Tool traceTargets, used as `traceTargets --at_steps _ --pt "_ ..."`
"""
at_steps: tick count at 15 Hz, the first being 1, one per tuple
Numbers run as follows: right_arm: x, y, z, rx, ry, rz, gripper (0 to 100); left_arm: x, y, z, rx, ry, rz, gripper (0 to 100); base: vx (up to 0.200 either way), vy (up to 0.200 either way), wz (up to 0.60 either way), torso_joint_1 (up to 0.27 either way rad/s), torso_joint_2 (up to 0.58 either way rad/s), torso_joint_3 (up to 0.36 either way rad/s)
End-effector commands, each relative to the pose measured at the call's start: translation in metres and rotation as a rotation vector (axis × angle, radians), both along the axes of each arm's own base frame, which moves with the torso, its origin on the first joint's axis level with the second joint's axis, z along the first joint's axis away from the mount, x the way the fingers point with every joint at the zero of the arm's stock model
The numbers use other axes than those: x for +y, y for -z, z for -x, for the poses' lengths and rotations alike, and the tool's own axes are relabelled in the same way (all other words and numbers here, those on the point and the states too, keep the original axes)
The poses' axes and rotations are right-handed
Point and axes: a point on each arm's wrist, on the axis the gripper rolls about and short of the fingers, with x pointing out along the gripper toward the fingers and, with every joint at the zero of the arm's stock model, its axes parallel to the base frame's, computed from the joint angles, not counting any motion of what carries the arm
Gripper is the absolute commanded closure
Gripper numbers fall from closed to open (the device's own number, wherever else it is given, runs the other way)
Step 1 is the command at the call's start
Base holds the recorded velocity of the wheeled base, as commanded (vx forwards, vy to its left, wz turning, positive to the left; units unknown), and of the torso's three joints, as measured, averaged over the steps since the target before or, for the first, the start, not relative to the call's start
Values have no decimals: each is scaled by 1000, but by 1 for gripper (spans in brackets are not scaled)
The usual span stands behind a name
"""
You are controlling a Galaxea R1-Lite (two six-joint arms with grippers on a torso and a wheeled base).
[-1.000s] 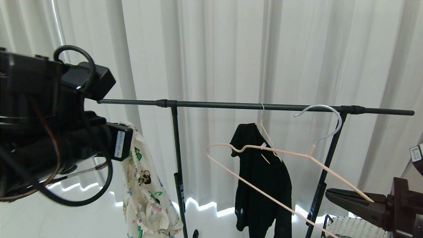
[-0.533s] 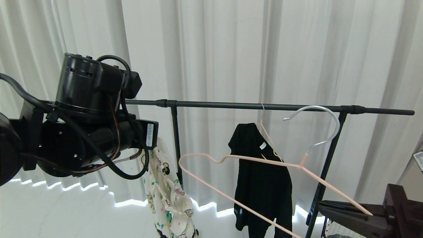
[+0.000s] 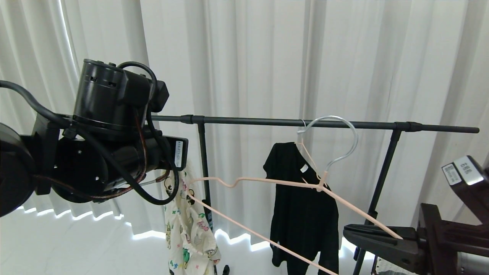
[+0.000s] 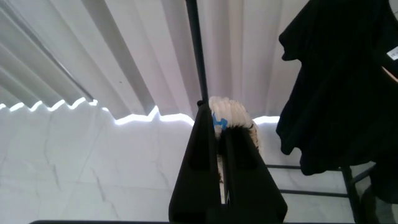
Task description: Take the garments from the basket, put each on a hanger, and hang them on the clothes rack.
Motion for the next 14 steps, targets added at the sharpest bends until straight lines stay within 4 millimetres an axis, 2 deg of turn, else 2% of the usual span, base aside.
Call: traceTargets --at_steps 1,4,9,14 --pt "13 4 -7 13 -9 19 100 0 0 1 -2 -1 1 100 0 0 0 0 0 0" --pt "25 4 -15 10 -7 15 100 0 0 0 -1 -2 0 100 0 0 0 0 0 0" --pt "44 9 -31 -14 116 -12 100 -1 3 -3 -3 -47 -16 100 0 0 0 0 0 0" --pt "61 4 -30 -12 76 -32 100 -2 3 -3 -3 -51 -3 100 0 0 0 0 0 0"
